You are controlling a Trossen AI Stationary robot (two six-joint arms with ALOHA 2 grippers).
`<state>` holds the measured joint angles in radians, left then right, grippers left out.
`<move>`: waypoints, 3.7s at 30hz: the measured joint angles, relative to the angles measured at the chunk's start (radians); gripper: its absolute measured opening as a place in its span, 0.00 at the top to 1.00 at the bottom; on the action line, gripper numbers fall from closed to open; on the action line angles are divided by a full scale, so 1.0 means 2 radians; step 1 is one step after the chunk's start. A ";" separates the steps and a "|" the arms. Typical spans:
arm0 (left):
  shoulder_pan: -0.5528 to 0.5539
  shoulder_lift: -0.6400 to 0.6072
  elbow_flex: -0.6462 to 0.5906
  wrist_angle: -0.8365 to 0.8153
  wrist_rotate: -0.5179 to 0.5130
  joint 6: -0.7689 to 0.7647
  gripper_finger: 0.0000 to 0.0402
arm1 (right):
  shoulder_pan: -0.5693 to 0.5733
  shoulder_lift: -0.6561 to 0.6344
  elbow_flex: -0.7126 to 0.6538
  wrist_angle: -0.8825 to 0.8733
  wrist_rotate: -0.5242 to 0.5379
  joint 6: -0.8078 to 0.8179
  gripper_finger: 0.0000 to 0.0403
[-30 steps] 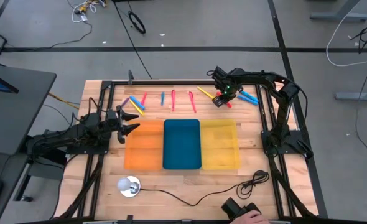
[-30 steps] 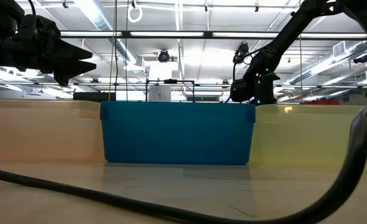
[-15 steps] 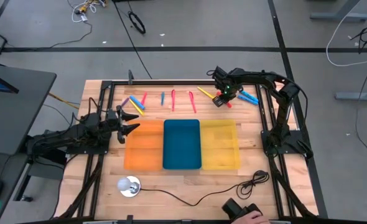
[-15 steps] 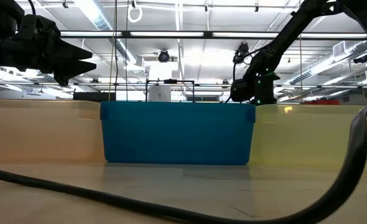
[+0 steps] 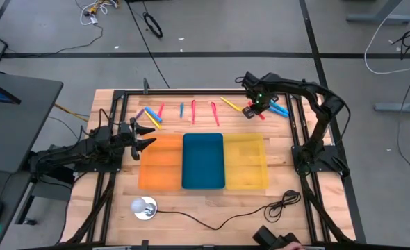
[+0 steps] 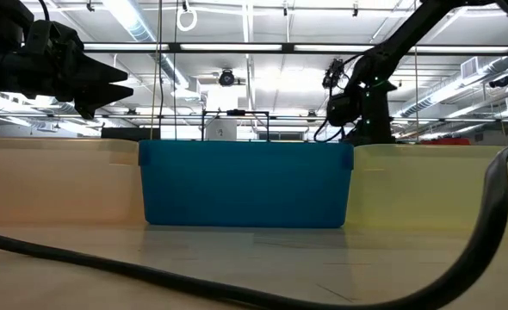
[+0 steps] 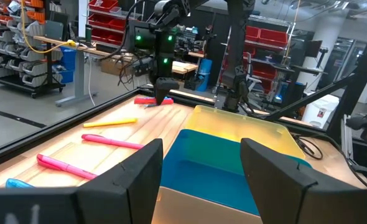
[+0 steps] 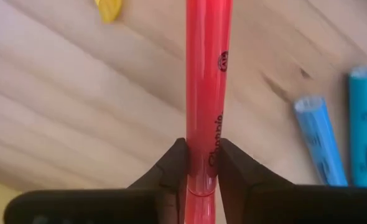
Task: Pick & Place Markers
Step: Put the orange marker into the yellow bin
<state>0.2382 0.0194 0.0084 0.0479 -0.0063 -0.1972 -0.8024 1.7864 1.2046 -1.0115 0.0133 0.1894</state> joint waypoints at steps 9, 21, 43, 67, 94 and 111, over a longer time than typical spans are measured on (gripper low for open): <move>0.000 0.000 0.000 0.000 0.000 0.000 0.45 | 0.003 -0.027 0.031 -0.064 -0.002 0.065 0.83; 0.000 0.000 0.000 0.000 0.000 0.000 0.45 | 0.018 -0.027 0.088 -0.123 -0.003 0.168 0.83; 0.000 0.000 0.000 0.000 0.000 0.000 0.45 | 0.034 -0.027 0.096 -0.127 -0.004 0.285 0.84; 0.000 0.000 0.000 0.002 0.034 0.000 0.45 | 0.189 -0.089 0.090 -0.162 -0.024 0.450 0.84; 0.000 0.000 0.000 0.001 0.033 0.000 0.45 | 0.383 -0.099 0.085 -0.173 -0.041 0.625 0.84; 0.000 0.000 0.000 0.001 0.034 0.000 0.45 | 0.417 -0.118 0.022 -0.118 -0.041 0.674 0.84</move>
<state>0.2382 0.0196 0.0086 0.0509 0.0608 -0.1972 0.0323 1.5509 1.2477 -1.2484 -0.0685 1.5372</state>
